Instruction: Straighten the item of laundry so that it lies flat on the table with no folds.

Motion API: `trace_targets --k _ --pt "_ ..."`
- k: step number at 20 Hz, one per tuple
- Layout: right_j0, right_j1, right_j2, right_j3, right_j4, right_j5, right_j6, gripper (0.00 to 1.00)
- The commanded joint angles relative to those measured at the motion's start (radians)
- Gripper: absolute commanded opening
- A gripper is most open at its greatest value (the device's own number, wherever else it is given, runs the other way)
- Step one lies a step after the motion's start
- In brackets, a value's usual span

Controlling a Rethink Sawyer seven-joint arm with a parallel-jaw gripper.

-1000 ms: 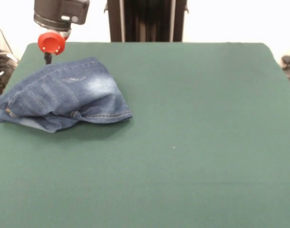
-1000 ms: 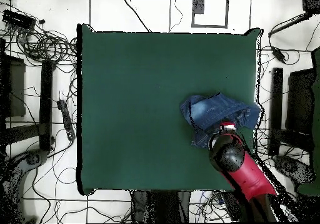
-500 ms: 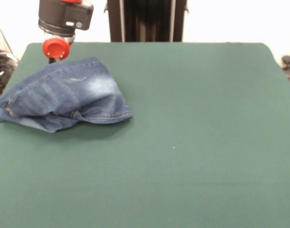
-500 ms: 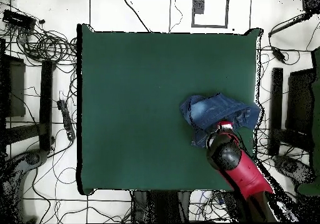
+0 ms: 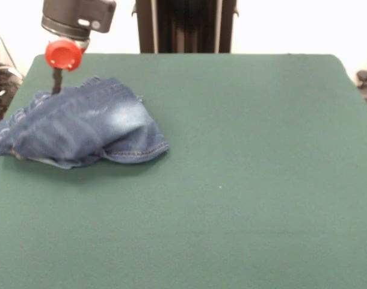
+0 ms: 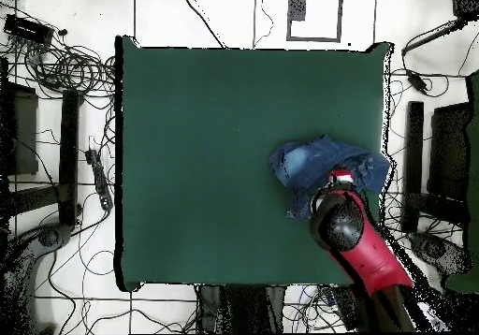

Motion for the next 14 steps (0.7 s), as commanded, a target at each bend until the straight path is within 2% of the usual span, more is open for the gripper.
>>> trace_targets --k 1,4,9,12,14 --pt "-0.037 -0.156 0.276 0.036 0.002 -0.019 0.320 1.00" --pt "-0.041 -0.185 0.309 0.051 0.018 -0.027 0.336 1.00" --pt "-0.090 -0.196 0.405 0.067 -0.025 -0.094 0.376 1.00" --pt "-0.103 -0.187 0.418 0.072 -0.031 -0.095 0.363 1.00" --pt "-0.047 -0.185 0.344 0.068 0.032 -0.045 0.317 1.00"
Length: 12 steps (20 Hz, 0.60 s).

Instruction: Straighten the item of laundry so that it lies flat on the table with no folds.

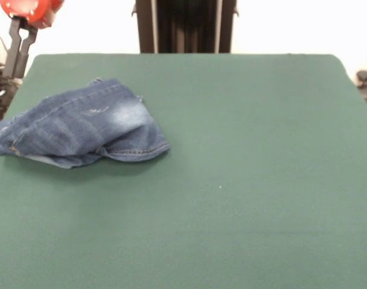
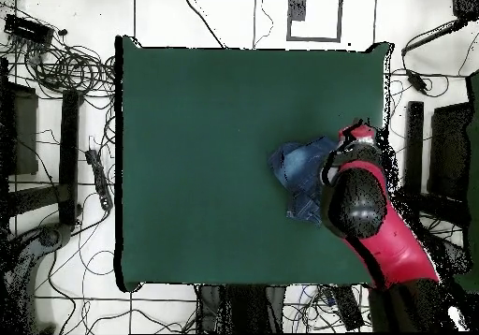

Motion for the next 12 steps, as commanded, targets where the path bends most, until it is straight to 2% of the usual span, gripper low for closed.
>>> trace_targets --k 1,4,10,12 --pt "0.097 0.014 0.052 0.059 0.072 0.053 0.233 1.00" --pt "0.194 0.033 -0.078 0.036 0.147 0.115 0.169 1.00" --pt "0.220 0.076 -0.088 0.023 0.171 0.126 0.165 1.00" --pt "0.269 0.100 -0.146 0.014 0.212 0.175 0.145 1.00"
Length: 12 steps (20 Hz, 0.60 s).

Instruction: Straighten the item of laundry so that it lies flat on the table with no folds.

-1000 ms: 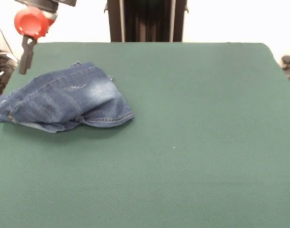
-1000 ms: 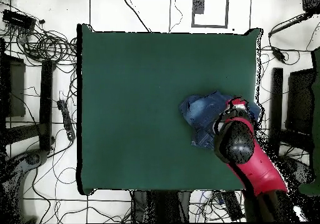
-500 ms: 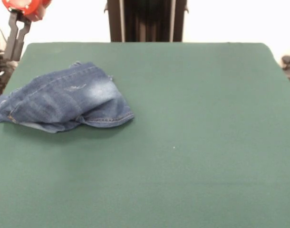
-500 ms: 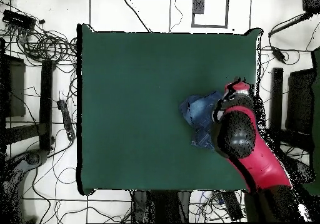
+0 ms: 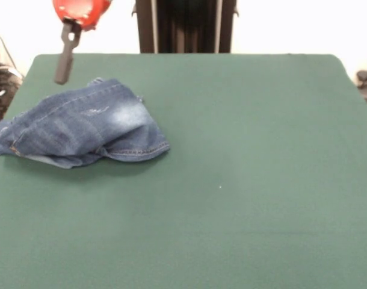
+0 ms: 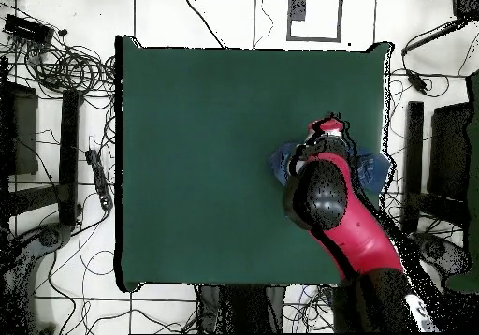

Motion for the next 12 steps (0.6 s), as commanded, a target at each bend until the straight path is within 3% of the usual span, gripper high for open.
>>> trace_targets --k 1,7,12 --pt "0.108 0.102 -0.085 0.007 0.116 0.207 0.126 1.00" --pt "0.132 0.153 -0.125 -0.001 0.119 0.259 0.119 1.00" --pt "0.114 0.202 -0.106 -0.005 0.089 0.206 0.136 1.00"
